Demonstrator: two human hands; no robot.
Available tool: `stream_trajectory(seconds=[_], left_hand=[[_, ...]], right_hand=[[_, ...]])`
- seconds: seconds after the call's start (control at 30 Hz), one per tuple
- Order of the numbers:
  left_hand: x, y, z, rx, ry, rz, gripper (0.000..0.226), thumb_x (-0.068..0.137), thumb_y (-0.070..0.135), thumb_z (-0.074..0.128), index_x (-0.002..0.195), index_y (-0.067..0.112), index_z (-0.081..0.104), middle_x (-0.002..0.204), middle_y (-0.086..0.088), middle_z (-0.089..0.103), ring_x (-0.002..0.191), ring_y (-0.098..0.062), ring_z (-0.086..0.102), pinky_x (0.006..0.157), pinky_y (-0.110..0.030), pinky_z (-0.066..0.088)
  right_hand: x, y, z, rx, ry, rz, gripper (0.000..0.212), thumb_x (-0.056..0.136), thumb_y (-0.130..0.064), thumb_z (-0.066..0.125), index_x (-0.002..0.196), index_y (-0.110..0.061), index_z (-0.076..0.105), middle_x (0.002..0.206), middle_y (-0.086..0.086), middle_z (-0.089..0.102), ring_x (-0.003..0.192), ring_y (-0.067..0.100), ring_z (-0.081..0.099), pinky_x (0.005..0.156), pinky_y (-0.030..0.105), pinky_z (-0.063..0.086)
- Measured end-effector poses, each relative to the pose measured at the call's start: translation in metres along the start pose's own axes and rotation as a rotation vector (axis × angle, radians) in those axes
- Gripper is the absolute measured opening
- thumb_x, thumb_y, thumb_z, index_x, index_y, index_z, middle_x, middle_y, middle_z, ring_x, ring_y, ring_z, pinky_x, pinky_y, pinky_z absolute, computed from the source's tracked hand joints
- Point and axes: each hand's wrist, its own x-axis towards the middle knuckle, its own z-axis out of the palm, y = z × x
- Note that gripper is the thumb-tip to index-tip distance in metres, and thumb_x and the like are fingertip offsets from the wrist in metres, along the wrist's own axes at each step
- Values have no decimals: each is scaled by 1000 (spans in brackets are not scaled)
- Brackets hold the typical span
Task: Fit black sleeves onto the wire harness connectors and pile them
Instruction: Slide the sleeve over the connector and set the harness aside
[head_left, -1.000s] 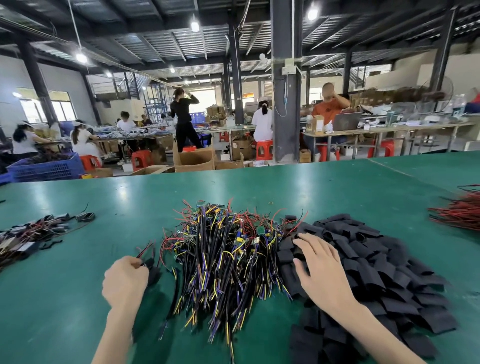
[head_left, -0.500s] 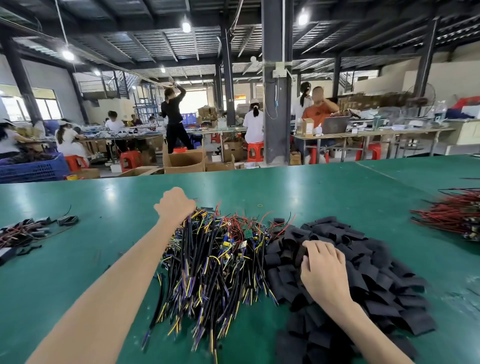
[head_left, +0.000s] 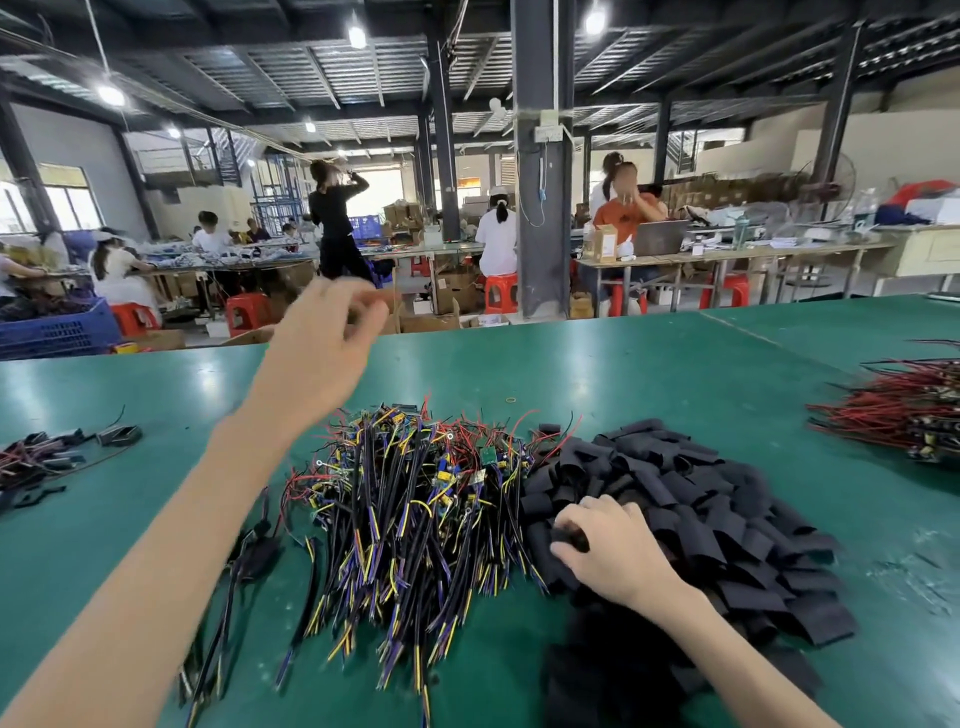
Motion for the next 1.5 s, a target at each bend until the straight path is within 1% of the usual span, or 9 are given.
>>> stream_trajectory(seconds=[0.13,0.27,0.4,0.5,0.63,0.73,0.93,1.2,1.5], left_hand=[[-78,-3,35,224,1,108,20,98,17,47,91,11,64,86,-7,60,82,-28,56,71,-42,48],[-142,-14,77,355,-118,52,18,78,3,64,80,20,64,71,5,65,80,-23,61,86,-41,33],[-159,-18,92,239,-87,82,35,65,-7,58,87,18,69,76,6,66,77,-24,62,84,-33,31],[-163,-16,92,52,-89,-15,46,72,-20,61,101,15,69,88,3,63,77,-27,56,78,-26,29],[-170,-11,93,-77,-53,-30,16,91,10,60,101,20,68,87,11,59,76,-18,52,79,-25,27],[-170,-8,90,-80,3,9,27,93,33,44,93,23,70,86,15,59,73,-4,48,79,-29,30],[-175,-3,90,-19,67,112,30,91,31,43,87,21,71,87,12,62,79,-2,46,79,-30,31],[-175,5,91,-235,60,-10,12,88,18,56,89,21,68,87,21,56,84,6,46,87,-19,24],[-177,4,92,-156,25,22,20,92,30,49,89,24,67,88,19,58,79,2,47,82,-27,26]], right_hand=[[-5,0,-10,71,-25,-42,33,78,-57,57,92,-29,47,93,-10,44,100,14,47,83,30,30],[-7,-5,-13,-147,-198,-84,47,76,-60,58,102,-23,50,103,-5,52,105,19,49,87,33,32],[-6,-8,-9,-197,-173,-118,45,87,-49,54,117,-16,53,114,2,53,111,23,48,89,35,35],[-6,-9,-7,28,-80,-113,43,91,-41,54,126,-16,50,116,2,47,113,22,46,93,32,36],[-6,-15,-13,433,64,-89,38,87,-26,64,121,-11,57,105,-4,48,103,16,51,88,18,34],[-9,-22,-15,543,146,-90,33,83,-17,70,113,-9,60,101,-3,51,97,12,52,83,4,30],[-12,-28,-19,644,208,-82,31,79,-10,73,108,-10,62,100,1,55,90,10,53,78,3,33],[-11,-28,-16,808,140,-39,30,78,-4,72,101,-19,60,98,-12,53,92,-6,52,83,9,41],[-14,-31,-20,980,129,-58,33,76,0,73,97,-23,62,98,-10,59,92,1,56,82,13,45]])
